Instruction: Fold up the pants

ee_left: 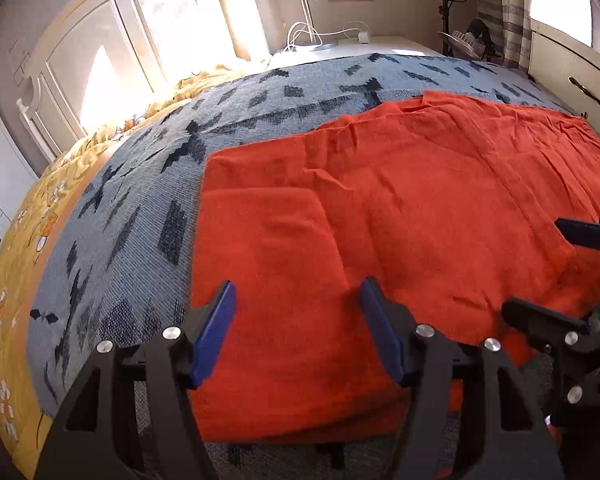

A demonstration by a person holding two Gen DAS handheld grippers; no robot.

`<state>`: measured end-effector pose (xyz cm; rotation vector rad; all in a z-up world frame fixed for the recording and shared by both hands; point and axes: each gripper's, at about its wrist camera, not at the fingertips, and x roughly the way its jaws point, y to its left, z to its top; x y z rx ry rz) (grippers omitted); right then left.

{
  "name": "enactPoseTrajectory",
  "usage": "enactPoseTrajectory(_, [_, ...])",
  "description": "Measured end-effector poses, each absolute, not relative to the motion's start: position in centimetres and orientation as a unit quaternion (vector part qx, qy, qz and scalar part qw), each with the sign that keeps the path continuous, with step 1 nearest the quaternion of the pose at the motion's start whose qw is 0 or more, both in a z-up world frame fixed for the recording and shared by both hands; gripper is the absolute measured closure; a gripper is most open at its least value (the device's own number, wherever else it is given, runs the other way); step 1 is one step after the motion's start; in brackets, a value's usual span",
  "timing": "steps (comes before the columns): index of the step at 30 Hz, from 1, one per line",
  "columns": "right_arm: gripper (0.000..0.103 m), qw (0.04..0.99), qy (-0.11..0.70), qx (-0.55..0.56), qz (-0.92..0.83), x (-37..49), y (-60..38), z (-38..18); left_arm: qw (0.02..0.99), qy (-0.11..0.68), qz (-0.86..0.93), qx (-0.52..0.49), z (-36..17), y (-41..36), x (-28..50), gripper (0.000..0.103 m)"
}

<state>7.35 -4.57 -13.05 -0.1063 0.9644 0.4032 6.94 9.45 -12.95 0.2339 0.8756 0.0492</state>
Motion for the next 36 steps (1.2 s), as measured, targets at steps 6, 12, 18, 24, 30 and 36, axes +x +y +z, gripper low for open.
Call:
enactPoseTrajectory(6, [0.017, 0.863, 0.468, -0.044, 0.185, 7.4, -4.9, -12.6, 0.911, 0.402, 0.025, 0.091, -11.5, 9.8, 4.1, 0.031])
enactPoseTrajectory(12, [0.017, 0.881, 0.438, -0.030, 0.178, 8.2, -4.9, -10.7, 0.904, 0.420, 0.025, 0.077, -12.7, 10.3, 3.6, 0.031])
enactPoseTrajectory(18, [0.018, 0.871, 0.461, -0.068, 0.155, 10.9, -4.1, -11.6, 0.904, 0.422, 0.024, 0.066, -12.6, 10.8, 3.4, 0.029])
enactPoseTrajectory(24, [0.018, 0.865, 0.475, -0.064, 0.146, 11.0, -5.4, -12.9, 0.911, 0.408, 0.047, 0.027, -11.2, 13.1, 2.8, 0.030])
enactPoseTrajectory(30, [0.018, 0.866, 0.477, -0.059, 0.138, 10.5, -6.1, -12.7, 0.907, 0.416, 0.039, -0.051, -11.0, 15.5, 2.7, 0.030])
enactPoseTrajectory(36, [0.018, 0.866, 0.480, -0.056, 0.128, 9.7, -7.1, -12.6, 0.890, 0.433, 0.016, -0.141, -12.2, 17.5, 2.9, 0.034])
